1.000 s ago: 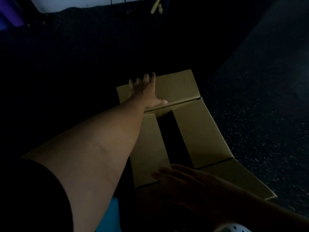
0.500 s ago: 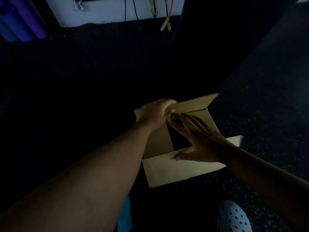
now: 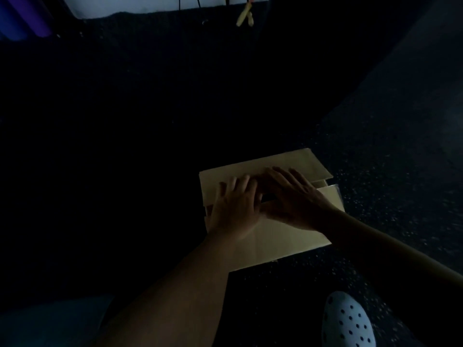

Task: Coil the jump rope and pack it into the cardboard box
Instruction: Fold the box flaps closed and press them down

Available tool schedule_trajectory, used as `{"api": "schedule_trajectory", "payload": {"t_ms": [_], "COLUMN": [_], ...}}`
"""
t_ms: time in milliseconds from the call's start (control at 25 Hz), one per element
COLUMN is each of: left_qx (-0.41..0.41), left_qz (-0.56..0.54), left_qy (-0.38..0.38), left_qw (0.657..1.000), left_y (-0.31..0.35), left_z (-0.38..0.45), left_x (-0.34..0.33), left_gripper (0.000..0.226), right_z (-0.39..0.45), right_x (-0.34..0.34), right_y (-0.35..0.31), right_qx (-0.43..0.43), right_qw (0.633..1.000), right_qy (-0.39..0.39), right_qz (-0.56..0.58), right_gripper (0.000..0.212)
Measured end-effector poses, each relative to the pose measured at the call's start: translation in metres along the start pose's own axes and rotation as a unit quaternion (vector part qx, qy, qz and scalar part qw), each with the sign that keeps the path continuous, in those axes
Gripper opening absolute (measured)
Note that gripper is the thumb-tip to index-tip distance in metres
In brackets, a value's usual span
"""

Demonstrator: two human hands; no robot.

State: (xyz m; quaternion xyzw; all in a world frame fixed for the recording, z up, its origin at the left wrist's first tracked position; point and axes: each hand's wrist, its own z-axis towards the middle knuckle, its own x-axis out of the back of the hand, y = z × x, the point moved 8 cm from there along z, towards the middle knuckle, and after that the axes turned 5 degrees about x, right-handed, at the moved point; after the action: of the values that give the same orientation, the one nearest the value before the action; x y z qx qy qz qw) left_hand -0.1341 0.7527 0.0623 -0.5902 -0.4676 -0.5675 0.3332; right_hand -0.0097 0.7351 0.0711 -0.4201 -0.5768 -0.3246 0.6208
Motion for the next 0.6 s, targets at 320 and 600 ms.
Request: {"api": "schedule_trajectory", "payload": {"t_ms": [320,600], "left_qx": [0.022,-0.003], "left_qz": [-0.008,-0.027], "left_qy": [-0.009,0.052], "left_qw": [1.0,0.998], "left_y": [0.002,0.001], "left_z": [-0.005,-0.006], "left_x": [-0.052,-0.04], "left_gripper": [0.071,0.064], "right_z": [-0.002,-0.006], "right_x": [-0.054,-0.039], "right_y": [0.014,0.033], "right_qx": [0.036,0.077], "right_qw": [0.999,0.995], "right_qy": [0.028,-0.043], "right_qz": [-0.024,-0.052], "right_gripper": [0.072,0.073]}}
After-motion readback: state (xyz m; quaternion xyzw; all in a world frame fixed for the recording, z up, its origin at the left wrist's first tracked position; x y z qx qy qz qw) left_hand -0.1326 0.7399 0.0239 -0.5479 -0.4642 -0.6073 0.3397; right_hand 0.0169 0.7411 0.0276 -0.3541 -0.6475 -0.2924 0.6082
